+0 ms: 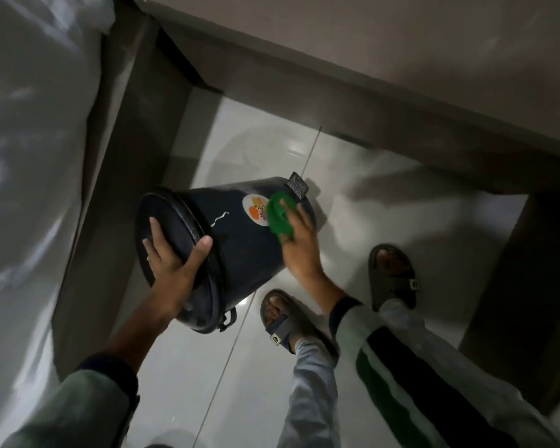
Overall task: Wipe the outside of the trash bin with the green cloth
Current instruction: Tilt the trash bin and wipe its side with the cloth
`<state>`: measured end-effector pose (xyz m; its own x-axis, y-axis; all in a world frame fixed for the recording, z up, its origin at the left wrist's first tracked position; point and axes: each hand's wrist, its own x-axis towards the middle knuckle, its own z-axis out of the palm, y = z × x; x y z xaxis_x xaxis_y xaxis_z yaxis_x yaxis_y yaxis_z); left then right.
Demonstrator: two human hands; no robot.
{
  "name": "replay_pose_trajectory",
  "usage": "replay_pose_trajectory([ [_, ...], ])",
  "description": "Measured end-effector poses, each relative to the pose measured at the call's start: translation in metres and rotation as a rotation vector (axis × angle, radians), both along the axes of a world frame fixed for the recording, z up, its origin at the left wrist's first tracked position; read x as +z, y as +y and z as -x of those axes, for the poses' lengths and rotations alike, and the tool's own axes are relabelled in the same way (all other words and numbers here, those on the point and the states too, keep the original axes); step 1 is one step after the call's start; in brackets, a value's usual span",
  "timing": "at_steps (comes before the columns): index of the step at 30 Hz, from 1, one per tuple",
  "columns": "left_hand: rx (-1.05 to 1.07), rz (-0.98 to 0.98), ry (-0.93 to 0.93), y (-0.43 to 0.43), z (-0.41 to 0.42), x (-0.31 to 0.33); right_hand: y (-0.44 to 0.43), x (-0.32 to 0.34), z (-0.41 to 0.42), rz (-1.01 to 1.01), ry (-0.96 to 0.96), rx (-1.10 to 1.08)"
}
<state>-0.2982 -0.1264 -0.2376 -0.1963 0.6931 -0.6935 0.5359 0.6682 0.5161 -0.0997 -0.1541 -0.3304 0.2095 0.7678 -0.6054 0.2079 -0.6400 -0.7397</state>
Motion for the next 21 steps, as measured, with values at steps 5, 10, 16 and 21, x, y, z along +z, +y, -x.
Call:
replay_pose_trajectory([
  [5,-0.151,0.017,0.035,-0.003,-0.006,0.002,0.019,0.013,-0.013,0.157,0.148,-0.275],
  [10,-0.361,-0.007,0.114,-0.027,-0.025,0.009,0.001,0.057,0.012,-0.111,0.181,0.108],
  [16,-0.733,-0.128,0.197,-0.095,-0.013,0.005,-0.015,0.009,-0.033,0.098,-0.096,0.101],
  [21,-0.911,-0.244,0.255,-0.136,-0.020,-0.012,-0.019,-0.004,-0.046,0.398,0.071,-0.177],
])
